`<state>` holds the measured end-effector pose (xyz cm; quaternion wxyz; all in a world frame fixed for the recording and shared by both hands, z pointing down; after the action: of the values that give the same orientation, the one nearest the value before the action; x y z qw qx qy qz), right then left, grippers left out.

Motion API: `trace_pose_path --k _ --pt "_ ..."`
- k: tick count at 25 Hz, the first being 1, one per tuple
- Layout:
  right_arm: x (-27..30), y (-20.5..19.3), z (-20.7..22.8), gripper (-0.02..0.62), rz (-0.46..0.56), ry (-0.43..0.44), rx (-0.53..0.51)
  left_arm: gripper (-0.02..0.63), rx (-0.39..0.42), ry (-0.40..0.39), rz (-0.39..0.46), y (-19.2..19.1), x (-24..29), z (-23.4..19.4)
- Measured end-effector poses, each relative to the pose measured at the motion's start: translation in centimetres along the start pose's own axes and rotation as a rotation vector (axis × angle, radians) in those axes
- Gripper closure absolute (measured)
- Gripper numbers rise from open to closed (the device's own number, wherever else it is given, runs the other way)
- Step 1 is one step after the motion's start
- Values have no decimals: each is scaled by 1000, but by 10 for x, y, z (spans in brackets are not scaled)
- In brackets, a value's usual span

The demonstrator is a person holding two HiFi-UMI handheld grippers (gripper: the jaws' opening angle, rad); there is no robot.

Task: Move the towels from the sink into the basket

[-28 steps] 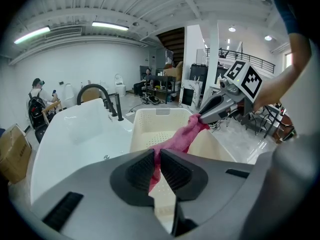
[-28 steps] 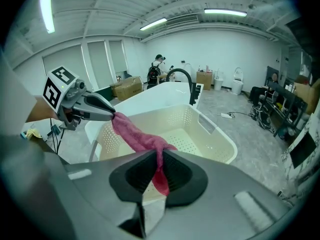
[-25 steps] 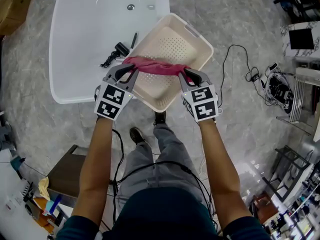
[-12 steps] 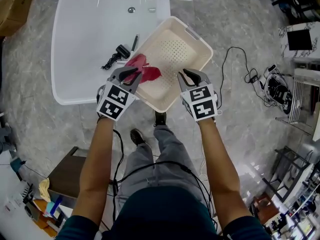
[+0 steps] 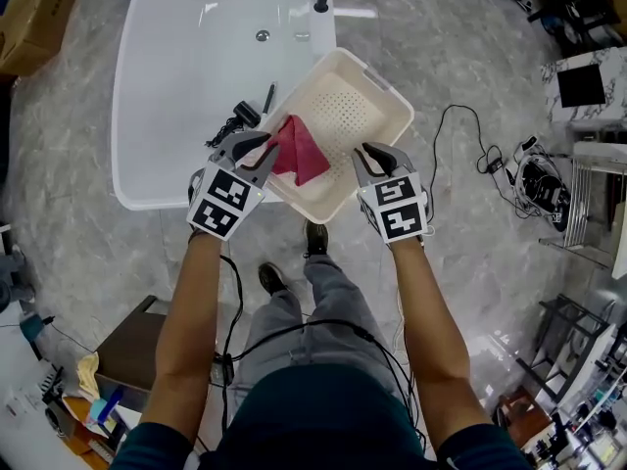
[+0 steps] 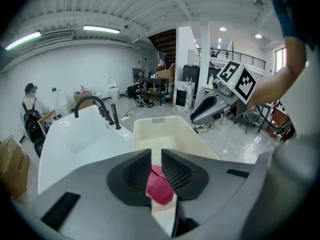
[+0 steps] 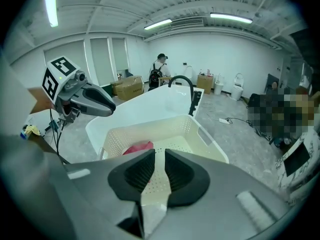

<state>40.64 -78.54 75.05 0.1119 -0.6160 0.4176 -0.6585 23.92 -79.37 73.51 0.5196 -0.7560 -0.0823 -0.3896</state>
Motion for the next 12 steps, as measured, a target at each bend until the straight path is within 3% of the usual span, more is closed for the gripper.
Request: trace_pose_path --k 12 --pt "-44 31 -1 526 50 -34 -2 554 31 44 62 31 -62 7"
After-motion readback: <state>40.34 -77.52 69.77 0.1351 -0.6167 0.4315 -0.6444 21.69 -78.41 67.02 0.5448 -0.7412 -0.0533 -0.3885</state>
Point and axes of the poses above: the fingertips, and each gripper's own axes: x forward along the fingers, z to its right, y out of its top, the point moved 2 cm from there along -x, backward along the fingers, and after that the axes turned 13 degrees about -y, right-handed, at the moved point
